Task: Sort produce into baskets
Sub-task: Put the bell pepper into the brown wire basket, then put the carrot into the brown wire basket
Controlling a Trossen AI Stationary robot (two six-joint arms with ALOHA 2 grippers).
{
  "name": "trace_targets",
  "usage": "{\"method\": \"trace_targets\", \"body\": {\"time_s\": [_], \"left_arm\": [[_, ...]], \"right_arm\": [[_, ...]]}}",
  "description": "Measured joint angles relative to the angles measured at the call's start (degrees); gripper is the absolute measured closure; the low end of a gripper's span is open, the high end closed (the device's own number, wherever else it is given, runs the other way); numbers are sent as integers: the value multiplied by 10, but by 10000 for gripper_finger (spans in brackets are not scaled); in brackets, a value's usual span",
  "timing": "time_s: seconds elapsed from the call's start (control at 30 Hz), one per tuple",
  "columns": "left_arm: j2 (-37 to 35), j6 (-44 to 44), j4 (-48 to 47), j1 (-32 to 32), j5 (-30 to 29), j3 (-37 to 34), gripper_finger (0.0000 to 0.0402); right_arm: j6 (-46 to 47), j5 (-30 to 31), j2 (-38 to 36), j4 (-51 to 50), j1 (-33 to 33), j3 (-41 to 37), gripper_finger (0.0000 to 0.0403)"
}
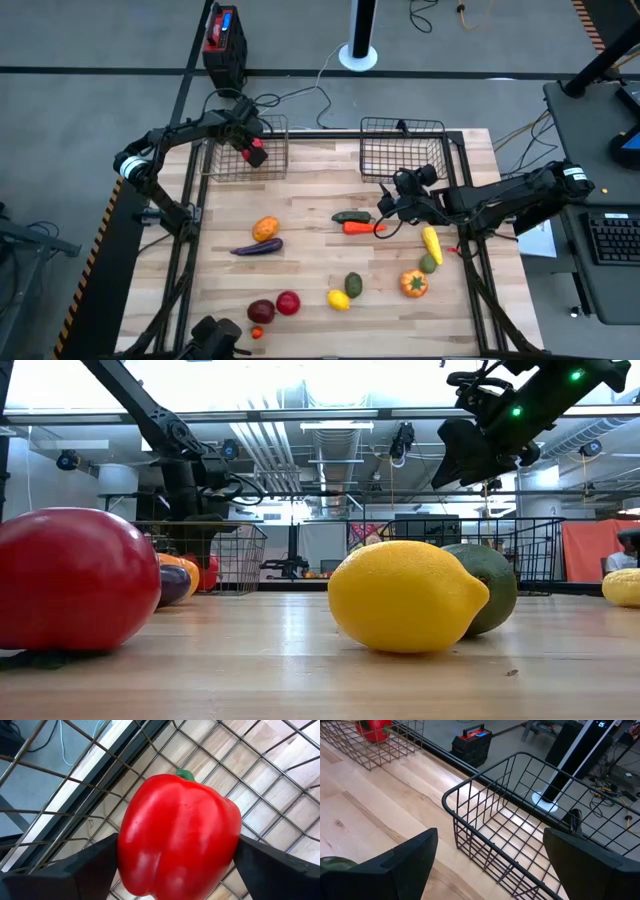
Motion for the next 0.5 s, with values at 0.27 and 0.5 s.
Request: {"method": "trace_targets", "body": {"time_s": [0.27,0.5], "left_arm": [[0,2,0,0,0,0,36],[0,3,-46,0,0,34,36]], "right_arm": [[0,0,0,0,0,0,48],[0,0,0,0,0,0,48]]}}
